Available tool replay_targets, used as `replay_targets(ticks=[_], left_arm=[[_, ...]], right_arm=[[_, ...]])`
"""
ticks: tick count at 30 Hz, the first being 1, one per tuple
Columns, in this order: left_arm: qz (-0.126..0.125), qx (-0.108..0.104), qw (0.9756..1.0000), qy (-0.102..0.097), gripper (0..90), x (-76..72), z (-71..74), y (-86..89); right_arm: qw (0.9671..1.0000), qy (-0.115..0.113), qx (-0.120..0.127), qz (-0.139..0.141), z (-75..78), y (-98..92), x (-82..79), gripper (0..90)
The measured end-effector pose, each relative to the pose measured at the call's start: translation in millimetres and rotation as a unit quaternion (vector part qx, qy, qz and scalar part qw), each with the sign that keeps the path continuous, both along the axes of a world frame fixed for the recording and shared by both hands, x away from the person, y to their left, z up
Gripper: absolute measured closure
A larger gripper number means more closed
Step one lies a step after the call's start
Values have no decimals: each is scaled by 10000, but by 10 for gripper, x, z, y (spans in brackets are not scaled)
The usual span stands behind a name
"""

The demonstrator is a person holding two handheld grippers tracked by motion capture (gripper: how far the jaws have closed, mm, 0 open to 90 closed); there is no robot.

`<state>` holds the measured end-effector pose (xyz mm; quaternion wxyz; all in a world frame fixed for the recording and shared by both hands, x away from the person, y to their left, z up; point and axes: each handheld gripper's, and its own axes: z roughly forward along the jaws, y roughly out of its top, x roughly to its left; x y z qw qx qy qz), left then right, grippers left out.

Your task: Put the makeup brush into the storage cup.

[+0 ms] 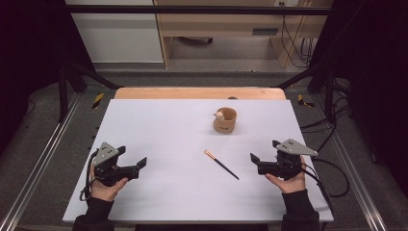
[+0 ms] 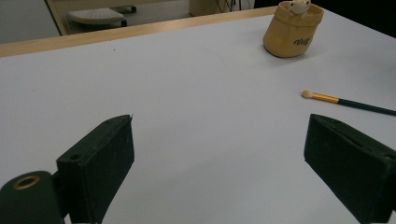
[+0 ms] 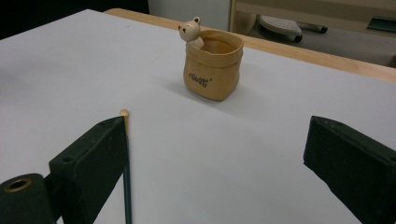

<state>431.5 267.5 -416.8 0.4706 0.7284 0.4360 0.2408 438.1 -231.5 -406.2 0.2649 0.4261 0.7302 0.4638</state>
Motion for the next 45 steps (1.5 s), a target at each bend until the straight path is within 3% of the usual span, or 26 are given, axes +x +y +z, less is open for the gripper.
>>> replay_targets(ticks=[21,41,45], left_arm=[[-12,49,10000,81,83,27,-41,-4],[-36,74,9999,103,82,36,-47,-4],[-35,75,9999,109,83,38,-51,-8]], right_arm=[[9993,167,-280,189,83,242,70,89],[9958,467,-610,494,158,536,207,98],[9938,534,-799,560,159,593,238,113]])
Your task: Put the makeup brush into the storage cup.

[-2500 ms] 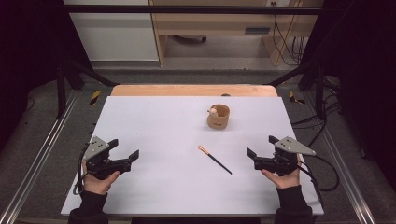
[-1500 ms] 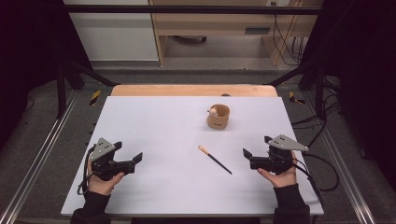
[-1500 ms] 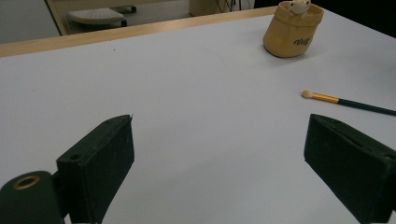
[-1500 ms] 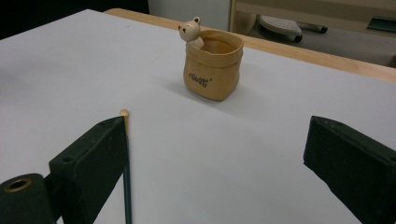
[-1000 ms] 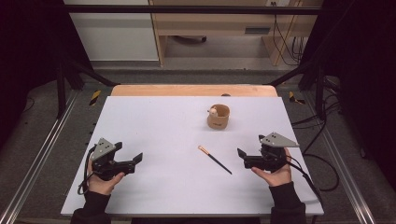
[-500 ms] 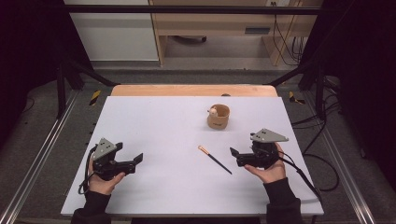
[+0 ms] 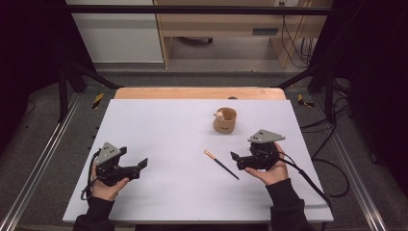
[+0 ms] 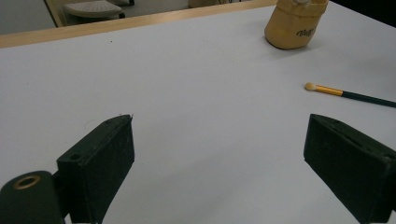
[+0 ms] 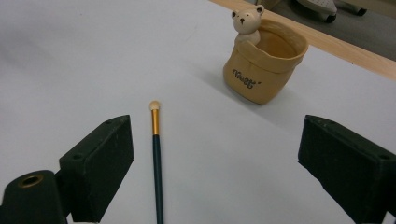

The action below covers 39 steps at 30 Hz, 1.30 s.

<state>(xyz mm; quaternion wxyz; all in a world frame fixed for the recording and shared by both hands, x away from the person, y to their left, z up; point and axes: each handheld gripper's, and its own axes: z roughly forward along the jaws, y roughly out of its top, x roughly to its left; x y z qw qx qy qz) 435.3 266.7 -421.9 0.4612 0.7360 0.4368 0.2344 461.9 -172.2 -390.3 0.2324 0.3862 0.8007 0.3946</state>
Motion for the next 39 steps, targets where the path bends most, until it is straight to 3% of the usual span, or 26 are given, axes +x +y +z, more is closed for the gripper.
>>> replay_targets(ticks=[4,25,39], left_arm=[[4,-7,10000,7,83,4,-2,3],[-5,86,9999,60,82,22,-32,-19],[-27,122,9999,45,83,18,-35,-17]], right_arm=[[9996,75,-232,124,-15,75,46,135],[9968,385,-587,392,-78,335,251,193],[9936,607,-779,541,-131,413,306,244]])
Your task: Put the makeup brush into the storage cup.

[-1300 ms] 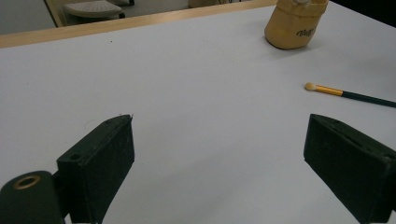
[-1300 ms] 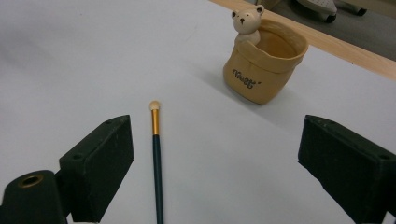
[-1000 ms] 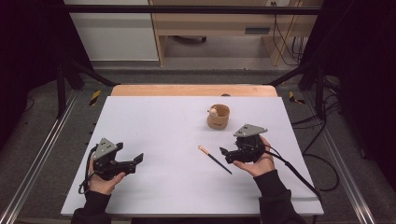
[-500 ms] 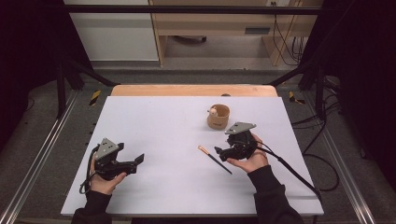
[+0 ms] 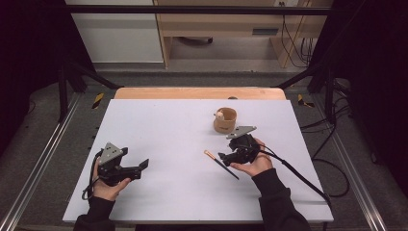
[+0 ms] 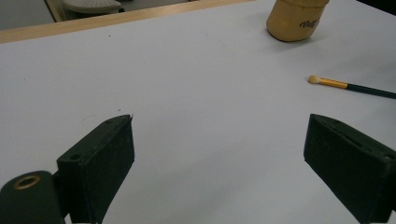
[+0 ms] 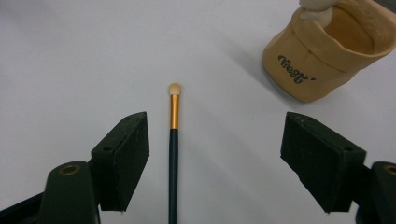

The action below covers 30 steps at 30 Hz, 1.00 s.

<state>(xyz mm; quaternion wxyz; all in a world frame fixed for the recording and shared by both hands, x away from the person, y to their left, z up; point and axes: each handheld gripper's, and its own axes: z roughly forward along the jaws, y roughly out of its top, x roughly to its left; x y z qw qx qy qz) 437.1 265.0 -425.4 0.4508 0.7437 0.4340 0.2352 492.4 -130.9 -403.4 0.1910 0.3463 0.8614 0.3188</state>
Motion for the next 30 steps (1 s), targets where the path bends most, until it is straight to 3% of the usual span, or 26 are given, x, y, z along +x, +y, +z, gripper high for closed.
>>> replay_targets(ticks=[8,18,30], left_arm=[[-10,9,10000,-4,84,-1,1,-3],[-23,32,10000,-2,84,0,-2,-8],[-34,45,10000,15,84,1,-8,-14]], right_arm=[[9991,346,-236,53,-83,54,61,295],[9969,619,-452,177,-136,112,112,352],[9943,888,-530,260,-206,210,179,440]])
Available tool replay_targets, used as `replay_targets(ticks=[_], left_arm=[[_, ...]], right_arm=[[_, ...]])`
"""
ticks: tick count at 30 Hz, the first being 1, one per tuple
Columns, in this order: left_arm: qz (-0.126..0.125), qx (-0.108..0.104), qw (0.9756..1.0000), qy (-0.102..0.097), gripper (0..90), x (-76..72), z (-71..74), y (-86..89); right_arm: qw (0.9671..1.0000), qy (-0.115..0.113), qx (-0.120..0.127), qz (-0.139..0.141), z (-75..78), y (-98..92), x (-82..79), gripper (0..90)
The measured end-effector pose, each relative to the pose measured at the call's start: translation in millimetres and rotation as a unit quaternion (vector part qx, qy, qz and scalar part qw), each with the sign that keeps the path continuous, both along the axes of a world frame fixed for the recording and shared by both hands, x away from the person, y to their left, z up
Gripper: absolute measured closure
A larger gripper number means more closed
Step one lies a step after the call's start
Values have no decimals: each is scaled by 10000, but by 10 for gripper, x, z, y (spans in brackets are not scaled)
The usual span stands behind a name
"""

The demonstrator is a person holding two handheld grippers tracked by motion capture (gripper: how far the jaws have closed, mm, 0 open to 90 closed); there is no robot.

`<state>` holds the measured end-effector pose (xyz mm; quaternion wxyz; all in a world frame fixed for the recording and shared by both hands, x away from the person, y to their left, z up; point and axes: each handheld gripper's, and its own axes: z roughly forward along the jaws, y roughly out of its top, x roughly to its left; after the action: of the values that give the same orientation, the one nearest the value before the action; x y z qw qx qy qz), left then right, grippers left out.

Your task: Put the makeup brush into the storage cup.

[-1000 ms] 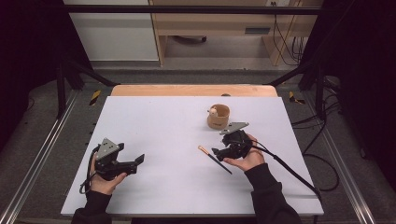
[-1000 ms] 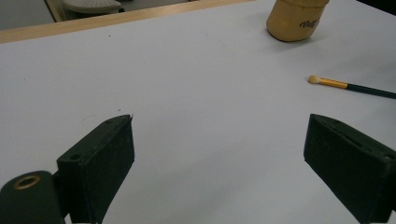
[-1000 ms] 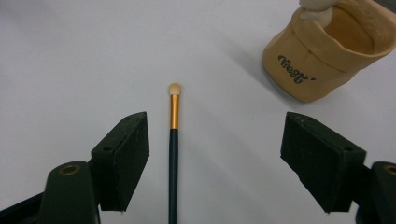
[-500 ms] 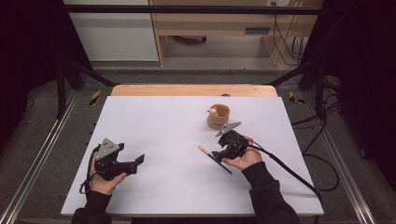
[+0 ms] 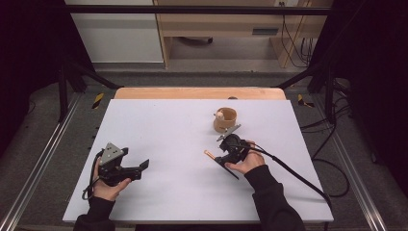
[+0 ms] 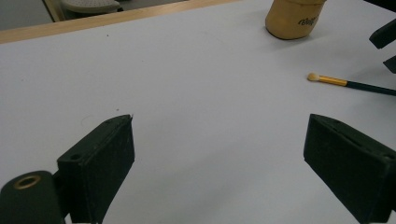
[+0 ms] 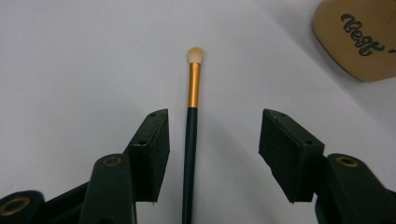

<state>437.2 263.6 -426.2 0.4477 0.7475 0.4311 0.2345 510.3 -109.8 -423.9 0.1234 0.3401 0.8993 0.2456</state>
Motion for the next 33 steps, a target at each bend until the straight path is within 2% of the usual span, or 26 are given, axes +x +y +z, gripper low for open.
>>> replay_targets(ticks=[14,24,33], left_arm=[[-4,26,10000,13,83,7,-14,-9],[-18,57,10000,35,83,10,-20,-7],[-15,58,10000,35,84,12,-23,-10]], right_arm=[[9991,311,-265,79,-106,39,67,527],[9977,590,-318,102,-165,68,101,605],[9963,709,-432,237,-210,85,112,677]])
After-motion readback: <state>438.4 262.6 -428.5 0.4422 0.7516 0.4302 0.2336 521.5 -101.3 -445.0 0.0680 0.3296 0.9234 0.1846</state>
